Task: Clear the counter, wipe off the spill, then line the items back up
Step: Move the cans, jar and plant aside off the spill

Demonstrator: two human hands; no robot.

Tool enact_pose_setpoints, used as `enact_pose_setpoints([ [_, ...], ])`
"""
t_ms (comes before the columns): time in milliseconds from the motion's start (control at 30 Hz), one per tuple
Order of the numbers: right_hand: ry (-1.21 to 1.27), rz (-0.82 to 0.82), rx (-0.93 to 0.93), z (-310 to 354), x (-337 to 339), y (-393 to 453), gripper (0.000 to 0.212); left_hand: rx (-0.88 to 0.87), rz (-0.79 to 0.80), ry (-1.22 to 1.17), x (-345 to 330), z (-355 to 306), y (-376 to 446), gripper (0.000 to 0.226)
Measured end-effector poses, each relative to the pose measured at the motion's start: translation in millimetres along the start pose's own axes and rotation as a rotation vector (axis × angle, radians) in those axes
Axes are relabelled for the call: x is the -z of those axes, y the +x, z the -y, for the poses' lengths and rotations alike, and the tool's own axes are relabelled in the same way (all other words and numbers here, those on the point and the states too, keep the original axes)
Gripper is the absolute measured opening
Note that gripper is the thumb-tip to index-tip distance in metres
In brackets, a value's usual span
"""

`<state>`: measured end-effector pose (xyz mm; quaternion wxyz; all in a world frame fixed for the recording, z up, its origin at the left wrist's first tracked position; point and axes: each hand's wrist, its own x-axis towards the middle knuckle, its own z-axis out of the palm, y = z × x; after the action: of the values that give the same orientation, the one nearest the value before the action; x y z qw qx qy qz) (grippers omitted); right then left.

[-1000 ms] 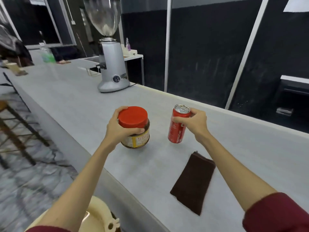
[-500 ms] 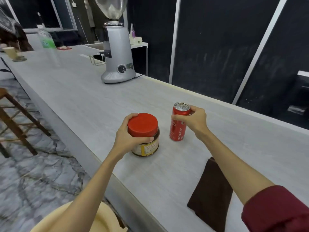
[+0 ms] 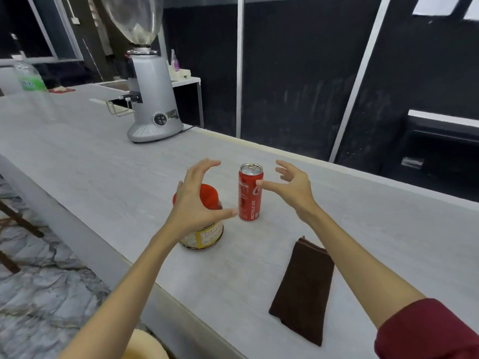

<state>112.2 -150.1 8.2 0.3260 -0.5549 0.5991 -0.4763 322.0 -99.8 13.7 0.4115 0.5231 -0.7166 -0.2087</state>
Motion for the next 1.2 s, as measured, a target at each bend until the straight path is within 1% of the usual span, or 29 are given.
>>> enact_pose_setpoints([
  [67, 0.019, -0.077, 0.022, 3, 32, -13, 0.074, -0.104, 0.062, -0.038, -20, -30, 12, 0.083],
  [167, 0.039, -0.207, 0.046, 6, 96, -36, 0.071, -0.219, 0.142, -0.119, -69, -74, 27, 0.075],
  [300, 0.034, -0.429, 0.051, 0, 200, -77, 0.067, -0.295, 0.313, -0.265, -150, -136, 29, 0.073],
  [400, -0.018, -0.607, 0.057, -10, 277, -115, 0.061, -0.344, 0.467, -0.376, -210, -181, 20, 0.073],
  [500, -0.018, -0.803, 0.050, -31, 346, -151, 0.052, -0.330, 0.616, -0.452, -272, -220, 4, 0.078],
  [567, -0.022, -0.935, 0.013, -53, 385, -169, 0.050, -0.310, 0.677, -0.471, -313, -239, -9, 0.083],
  [667, -0.055, -1.097, -0.086, -98, 427, -188, 0.054, -0.235, 0.732, -0.472, -366, -250, -25, 0.090],
  [733, -0.073, -1.172, -0.118, -125, 446, -194, 0.058, -0.179, 0.748, -0.468, -392, -251, -33, 0.093],
  [833, -0.125, -1.201, -0.168, -157, 466, -192, 0.067, -0.090, 0.746, -0.456, -422, -249, -43, 0.097],
  [933, -0.060, -1.182, -0.217, -179, 479, -186, 0.077, -0.053, 0.732, -0.450, -440, -247, -47, 0.092],
  [1033, 0.046, -1.152, -0.222, -188, 484, -178, 0.074, -0.045, 0.706, -0.413, -449, -245, -48, 0.087],
  [1200, 0.096, -1.148, -0.200, -193, 484, -172, 0.066, -0.030, 0.645, -0.372, -453, -244, -46, 0.063],
])
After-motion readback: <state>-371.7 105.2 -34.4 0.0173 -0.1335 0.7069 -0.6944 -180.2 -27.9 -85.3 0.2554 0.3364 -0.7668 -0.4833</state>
